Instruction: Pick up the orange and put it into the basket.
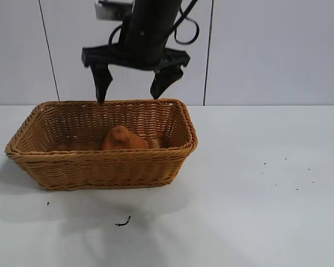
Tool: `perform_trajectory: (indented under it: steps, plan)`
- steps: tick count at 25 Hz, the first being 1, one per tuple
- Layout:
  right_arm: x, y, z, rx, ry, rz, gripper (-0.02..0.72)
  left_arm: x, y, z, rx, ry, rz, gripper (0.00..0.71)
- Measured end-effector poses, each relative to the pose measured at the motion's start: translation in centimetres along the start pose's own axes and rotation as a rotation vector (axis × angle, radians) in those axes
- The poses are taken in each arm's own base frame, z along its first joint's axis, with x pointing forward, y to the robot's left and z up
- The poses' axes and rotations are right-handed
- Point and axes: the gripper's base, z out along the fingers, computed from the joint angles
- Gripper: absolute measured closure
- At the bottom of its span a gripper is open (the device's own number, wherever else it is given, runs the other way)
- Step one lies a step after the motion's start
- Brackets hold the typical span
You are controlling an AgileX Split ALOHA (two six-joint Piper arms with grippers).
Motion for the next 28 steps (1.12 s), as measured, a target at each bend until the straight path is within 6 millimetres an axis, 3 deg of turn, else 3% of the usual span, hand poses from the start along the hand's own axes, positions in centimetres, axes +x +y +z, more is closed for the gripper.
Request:
perform_trajectory:
  steps: [3,6,14,19,22,28]
  plan:
    - [-0.9,-1.6,-1.8,0.051,-0.011,0.010,0.010,0.0,0.0,0.0,0.000,0.000,0.000,0.044]
    - [-1.0,-4.4,-2.2,0.119,0.016,0.039,0.010,0.0,0.0,0.0,0.000,0.000,0.000,0.044]
    - [0.2,-15.7,-3.1,0.238,0.060,0.241,0.010,0.0,0.0,0.0,0.000,0.000,0.000,0.044]
    - [2.1,-23.4,-4.6,0.308,0.060,0.385,0.010,0.0,0.0,0.0,0.000,0.000,0.000,0.044]
    - [3.2,-26.3,-5.3,0.318,0.058,0.450,0.010,0.0,0.0,0.0,0.000,0.000,0.000,0.044]
    - [4.1,-28.4,-5.9,0.310,0.056,0.485,0.010,0.0,0.0,0.0,0.000,0.000,0.000,0.044]
